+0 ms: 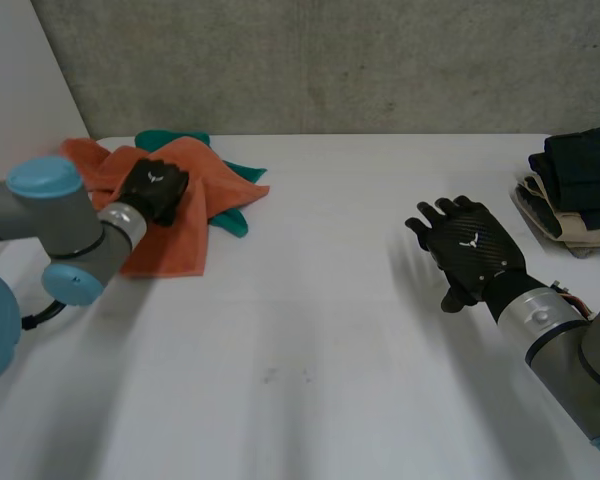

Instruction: Fold the laundry.

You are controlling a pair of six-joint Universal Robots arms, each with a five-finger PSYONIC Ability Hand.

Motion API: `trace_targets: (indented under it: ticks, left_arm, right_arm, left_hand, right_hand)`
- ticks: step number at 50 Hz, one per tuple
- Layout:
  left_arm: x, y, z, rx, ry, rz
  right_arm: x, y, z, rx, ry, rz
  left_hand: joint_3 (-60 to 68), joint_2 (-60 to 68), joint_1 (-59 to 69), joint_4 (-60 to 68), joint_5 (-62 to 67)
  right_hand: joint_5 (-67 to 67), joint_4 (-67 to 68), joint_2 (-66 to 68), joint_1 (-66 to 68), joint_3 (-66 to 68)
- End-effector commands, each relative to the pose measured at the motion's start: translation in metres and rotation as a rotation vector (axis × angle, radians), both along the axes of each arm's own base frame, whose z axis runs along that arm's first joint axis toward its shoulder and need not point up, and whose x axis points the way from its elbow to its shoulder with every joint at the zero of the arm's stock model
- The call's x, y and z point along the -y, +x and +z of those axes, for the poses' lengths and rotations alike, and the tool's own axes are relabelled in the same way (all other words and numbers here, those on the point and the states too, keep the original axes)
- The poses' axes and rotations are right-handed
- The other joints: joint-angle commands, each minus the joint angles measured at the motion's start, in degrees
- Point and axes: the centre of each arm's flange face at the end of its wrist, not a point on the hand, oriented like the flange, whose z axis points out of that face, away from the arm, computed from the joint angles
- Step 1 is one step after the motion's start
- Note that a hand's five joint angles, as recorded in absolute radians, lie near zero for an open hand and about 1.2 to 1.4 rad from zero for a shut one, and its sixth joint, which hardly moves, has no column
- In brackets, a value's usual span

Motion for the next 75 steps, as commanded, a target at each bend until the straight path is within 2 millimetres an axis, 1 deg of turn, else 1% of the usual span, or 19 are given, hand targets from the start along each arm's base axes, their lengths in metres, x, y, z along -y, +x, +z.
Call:
trace_targets:
  ticks: [1,3,7,12,15,17,18,21,24,27,33,42,46,52,63,65,69,71,75]
  left_arm:
    - [-0.063,-0.033,0.076,-0.205,0.027,-0.067]
    - [-0.096,-0.048,0.100,-0.322,0.065,-0.126]
    - [-0.139,-0.066,0.117,-0.466,0.158,-0.205]
    - [-0.205,-0.125,0.104,-0.533,0.273,-0.405]
    - [-0.225,-0.159,0.069,-0.541,0.296,-0.477]
    - [-0.220,-0.166,0.058,-0.555,0.280,-0.467]
    - [-0.215,-0.170,0.053,-0.568,0.269,-0.463]
    - [-0.218,-0.171,0.051,-0.556,0.264,-0.454]
    - [-0.217,-0.166,0.049,-0.556,0.280,-0.437]
    - [-0.208,-0.150,0.070,-0.569,0.231,-0.401]
    - [-0.157,-0.079,0.093,-0.520,0.120,-0.208]
    - [-0.105,0.002,0.051,-0.140,0.143,0.047]
    - [-0.082,0.031,0.022,-0.018,0.185,0.121]
    - [-0.059,0.038,0.003,0.001,0.190,0.144]
    - [-0.046,0.027,-0.017,-0.008,0.170,0.114]
    - [-0.044,0.020,-0.012,-0.023,0.115,0.094]
    - [-0.041,0.010,-0.006,-0.040,0.040,0.071]
    - [-0.039,0.009,-0.005,-0.043,0.025,0.069]
    - [-0.038,0.007,-0.011,-0.044,0.034,0.065]
  right_arm:
    - [0.009,-0.009,0.006,0.002,-0.018,-0.050]
    - [0.011,-0.012,0.011,0.007,-0.033,-0.066]
    - [0.012,-0.014,0.020,0.016,-0.059,-0.080]
    - [0.021,-0.025,0.028,0.023,-0.084,-0.158]
    - [0.027,-0.030,0.032,0.024,-0.099,-0.214]
    - [0.029,-0.033,0.034,0.026,-0.105,-0.237]
    - [0.031,-0.034,0.035,0.025,-0.107,-0.253]
    - [0.031,-0.035,0.035,0.026,-0.106,-0.266]
    - [0.031,-0.034,0.036,0.025,-0.102,-0.266]
    - [0.029,-0.034,0.037,0.023,-0.099,-0.260]
    - [0.013,-0.029,0.045,0.024,0.003,-0.212]
    - [-0.026,0.002,0.058,0.093,0.338,-0.092]
    - [-0.031,0.011,0.039,0.081,0.460,-0.075]
    - [-0.052,0.045,0.013,0.027,0.465,0.019]
    - [-0.044,0.050,-0.020,-0.123,0.323,-0.094]
    - [-0.045,0.052,-0.022,-0.138,0.296,-0.093]
    - [-0.046,0.053,-0.021,-0.126,0.262,-0.085]
    - [-0.047,0.053,-0.022,-0.122,0.259,-0.079]
    - [-0.047,0.052,-0.021,-0.120,0.256,-0.077]
  left_hand:
    - [12.05,11.70,13.49,11.58,15.25]
    - [12.05,11.70,13.49,11.58,15.25]
    - [12.05,11.70,13.49,11.58,15.25]
    - [12.05,11.70,13.49,11.58,15.25]
    - [12.05,11.70,13.49,11.58,15.25]
    - [-14.50,-14.84,-13.05,-14.97,-11.29]
    - [-40.31,-40.66,-38.87,-40.79,-37.11]
    - [-53.67,-54.01,-52.22,-54.14,-50.46]
    - [-55.54,-55.89,-54.10,-56.02,-52.34]
    - [-55.71,-56.06,-54.27,-56.19,-52.51]
    - [-54.37,-54.72,-52.93,-54.85,-51.17]
    - [-54.20,-54.55,-52.76,-54.68,-51.00]
    - [-53.53,-53.88,-52.09,-54.01,-50.33]
    - [-51.52,-51.87,-50.08,-51.99,-48.32]
    - [-49.66,-50.00,-48.21,-50.13,-46.45]
    - [-49.66,-50.01,-48.22,-50.14,-46.46]
    - [-49.32,-49.67,-47.88,-49.80,-46.12]
    - [-48.82,-49.17,-47.38,-49.30,-45.62]
    - [-44.80,-45.15,-43.36,-45.28,-41.60]
  right_hand:
    - [-3.46,-3.66,-2.76,-1.70,-2.35]
    - [-3.46,-3.66,-2.76,-1.70,-2.35]
    - [-3.46,-3.66,-2.76,-1.70,-2.35]
    - [-3.46,-3.66,-2.76,-1.70,-2.35]
    - [-3.46,-3.66,-2.76,-1.70,-2.35]
    - [-3.46,-3.66,-2.76,-1.70,-2.35]
    - [-3.46,-3.66,-2.76,-1.70,-2.35]
    - [-3.46,-3.66,-2.76,-1.70,-2.35]
    - [-3.46,-3.66,-2.76,-1.70,-2.35]
    - [-3.46,-3.66,-2.76,-1.70,-2.35]
    - [-3.46,-3.66,-2.76,-1.70,-2.35]
    - [-3.46,-3.66,-2.76,-1.70,-2.35]
    - [-3.46,-3.66,-2.76,-1.70,-2.35]
    - [-3.46,-3.66,-2.76,-1.70,-2.35]
    - [0.80,0.61,1.50,2.57,1.92]
    - [11.71,11.51,12.41,13.47,12.82]
    - [56.03,55.84,56.73,57.80,57.15]
    - [66.49,66.29,67.19,68.25,67.60]
    - [66.54,66.34,67.24,68.30,67.65]
